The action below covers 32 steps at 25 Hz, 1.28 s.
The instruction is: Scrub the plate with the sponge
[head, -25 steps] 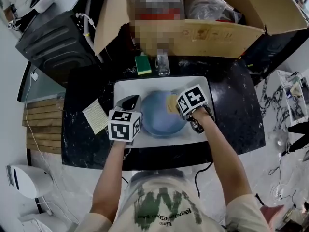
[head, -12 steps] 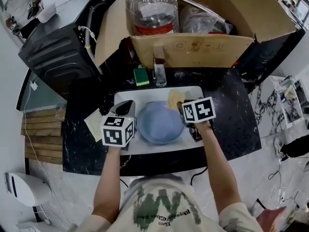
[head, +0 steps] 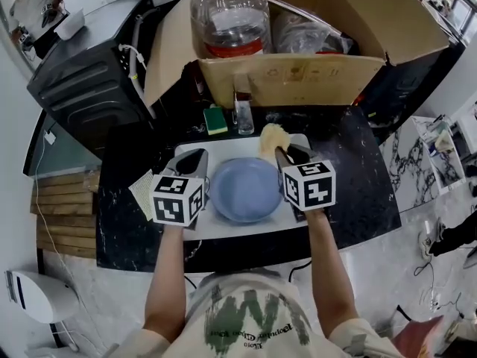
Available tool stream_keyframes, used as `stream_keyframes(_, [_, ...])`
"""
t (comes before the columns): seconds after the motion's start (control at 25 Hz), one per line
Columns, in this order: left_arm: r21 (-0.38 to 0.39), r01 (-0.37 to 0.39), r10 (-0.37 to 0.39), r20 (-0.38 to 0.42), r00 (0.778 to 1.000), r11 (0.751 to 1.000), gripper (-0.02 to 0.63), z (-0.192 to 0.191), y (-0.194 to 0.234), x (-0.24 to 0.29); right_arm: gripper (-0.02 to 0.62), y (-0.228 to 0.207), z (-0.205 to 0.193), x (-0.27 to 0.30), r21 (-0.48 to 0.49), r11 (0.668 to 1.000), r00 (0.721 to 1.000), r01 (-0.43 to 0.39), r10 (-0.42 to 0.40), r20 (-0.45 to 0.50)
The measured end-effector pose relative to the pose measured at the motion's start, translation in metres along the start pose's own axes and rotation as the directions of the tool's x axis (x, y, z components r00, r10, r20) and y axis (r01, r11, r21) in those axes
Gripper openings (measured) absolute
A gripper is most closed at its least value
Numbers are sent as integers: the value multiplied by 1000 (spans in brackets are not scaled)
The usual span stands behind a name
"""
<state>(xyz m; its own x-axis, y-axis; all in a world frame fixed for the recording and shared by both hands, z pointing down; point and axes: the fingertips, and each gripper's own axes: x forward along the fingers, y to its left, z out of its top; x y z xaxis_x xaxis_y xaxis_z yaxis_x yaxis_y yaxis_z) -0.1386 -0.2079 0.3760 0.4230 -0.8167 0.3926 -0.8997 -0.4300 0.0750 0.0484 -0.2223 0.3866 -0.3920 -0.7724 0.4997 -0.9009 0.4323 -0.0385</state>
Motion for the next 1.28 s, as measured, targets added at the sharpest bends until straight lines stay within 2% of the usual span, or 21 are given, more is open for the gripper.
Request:
stream_keyframes(0.2, [5, -25, 24, 21, 999, 1000, 3, 4, 7, -8, 60, 3, 18, -15, -3, 1000, 996, 14, -14, 91])
stream_keyframes(0.48, [-13, -29, 29, 17, 999, 999, 3, -2, 9, -12, 58, 5, 23, -22, -22, 998, 990, 50, -47, 133])
stream_keyframes(1.28, [-1, -27, 27, 5, 1000, 1000, 3, -6, 6, -12, 58, 12, 27, -23, -43, 998, 988, 51, -44, 147])
